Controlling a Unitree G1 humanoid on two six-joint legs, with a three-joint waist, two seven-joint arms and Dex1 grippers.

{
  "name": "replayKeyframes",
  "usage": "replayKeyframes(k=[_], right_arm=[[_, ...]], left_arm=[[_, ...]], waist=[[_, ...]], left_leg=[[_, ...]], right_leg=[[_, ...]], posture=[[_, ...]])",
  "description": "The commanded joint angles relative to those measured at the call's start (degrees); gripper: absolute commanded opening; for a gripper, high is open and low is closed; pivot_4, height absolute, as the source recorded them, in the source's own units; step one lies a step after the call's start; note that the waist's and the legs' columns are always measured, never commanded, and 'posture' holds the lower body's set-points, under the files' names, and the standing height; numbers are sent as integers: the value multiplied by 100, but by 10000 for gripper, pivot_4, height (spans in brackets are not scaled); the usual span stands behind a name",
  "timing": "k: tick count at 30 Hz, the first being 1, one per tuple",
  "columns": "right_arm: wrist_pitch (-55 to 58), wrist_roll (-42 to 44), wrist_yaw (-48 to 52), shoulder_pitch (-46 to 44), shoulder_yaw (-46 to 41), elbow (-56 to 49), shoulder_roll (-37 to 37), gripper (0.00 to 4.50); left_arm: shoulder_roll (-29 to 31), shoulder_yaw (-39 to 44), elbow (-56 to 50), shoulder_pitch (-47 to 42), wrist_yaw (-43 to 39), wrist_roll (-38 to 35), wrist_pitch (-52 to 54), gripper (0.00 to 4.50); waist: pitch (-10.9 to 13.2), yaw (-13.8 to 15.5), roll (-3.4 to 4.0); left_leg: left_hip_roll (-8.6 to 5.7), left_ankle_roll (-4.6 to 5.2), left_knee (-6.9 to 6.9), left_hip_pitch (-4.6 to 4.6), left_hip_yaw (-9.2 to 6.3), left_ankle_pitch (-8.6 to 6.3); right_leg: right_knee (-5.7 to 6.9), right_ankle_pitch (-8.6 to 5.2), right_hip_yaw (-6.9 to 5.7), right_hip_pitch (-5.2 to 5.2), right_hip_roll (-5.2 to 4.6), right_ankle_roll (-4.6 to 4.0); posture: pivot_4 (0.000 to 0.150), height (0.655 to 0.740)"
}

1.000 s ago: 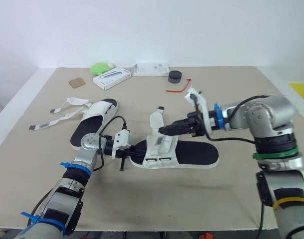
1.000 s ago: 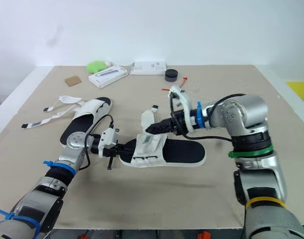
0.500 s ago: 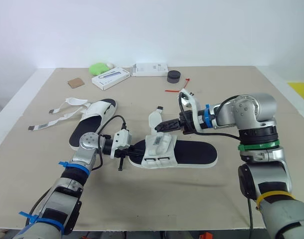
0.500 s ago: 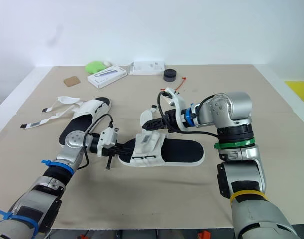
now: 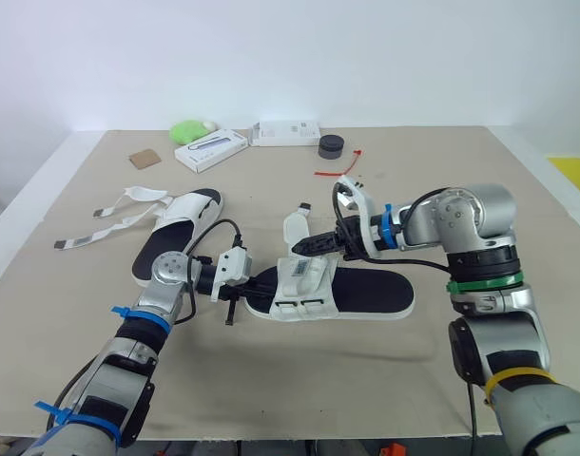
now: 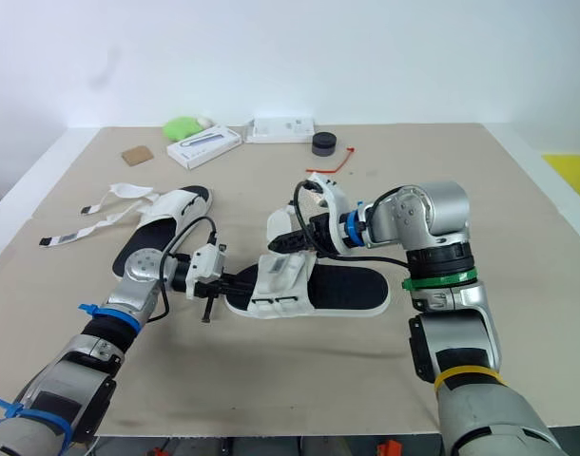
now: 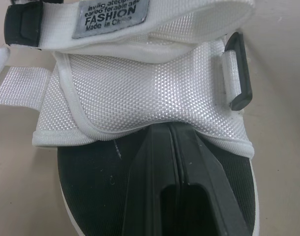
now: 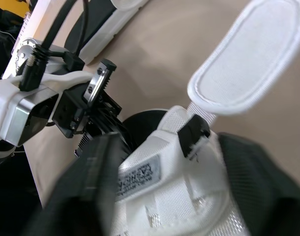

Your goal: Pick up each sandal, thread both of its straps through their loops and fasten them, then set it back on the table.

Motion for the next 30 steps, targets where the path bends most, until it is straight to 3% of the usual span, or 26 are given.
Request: replayKeyframes(k=[1,4,9,16,22,29,30], right_arm=[[-86,132,89,-17,-46,-326,18,12509],[-160,240,243,16,-60,-521,-73,439],[-386,760,895,111,-365,-1147,-447,439],[-1524,1880,2019,906,-1375,-3308,-1224,439],[-3044,1580,3345,2661,-1508,-5508,-2902,439],[-4725,224,3471,4467,-1175,-6483,-3617,439],[-4906,9,3472,4610,-1032,-6526,-3711,3875]], left_arm=[[156,-543,593,516,50,786,182,0],[145,-544,589,529,60,778,186,0],[127,-552,632,532,75,789,154,0],[126,-585,770,449,18,826,71,0],[131,-628,945,255,-79,846,22,0],[63,-708,1272,11,-209,902,-125,0],[44,-713,1324,-34,-215,910,-138,0]], waist=[[0,0,0],[-1,0,0],[-1,3,0],[-2,15,-4],[-2,22,-9],[-2,23,-19],[-2,22,-21]], left_leg=[[0,0,0,0,0,0],[0,0,0,0,0,0],[-2,0,0,0,0,0],[-2,0,-4,1,-4,-1],[-4,-4,-12,-1,-10,-3],[-4,-12,-12,3,-6,-7],[-6,-13,-12,4,-5,-7]], right_leg=[[0,0,0,0,0,-1],[-1,-3,0,-8,0,-5],[-2,-9,0,-9,-2,-16],[-5,-14,-3,-9,-2,-13],[-50,-18,-10,2,-10,-18],[-64,-17,-11,5,-20,-14],[-65,-17,-11,4,-25,-14]], posture=[[1500,7400],[1500,7400],[1500,7400],[1500,7400],[1500,7400],[1500,7400],[1500,7400]])
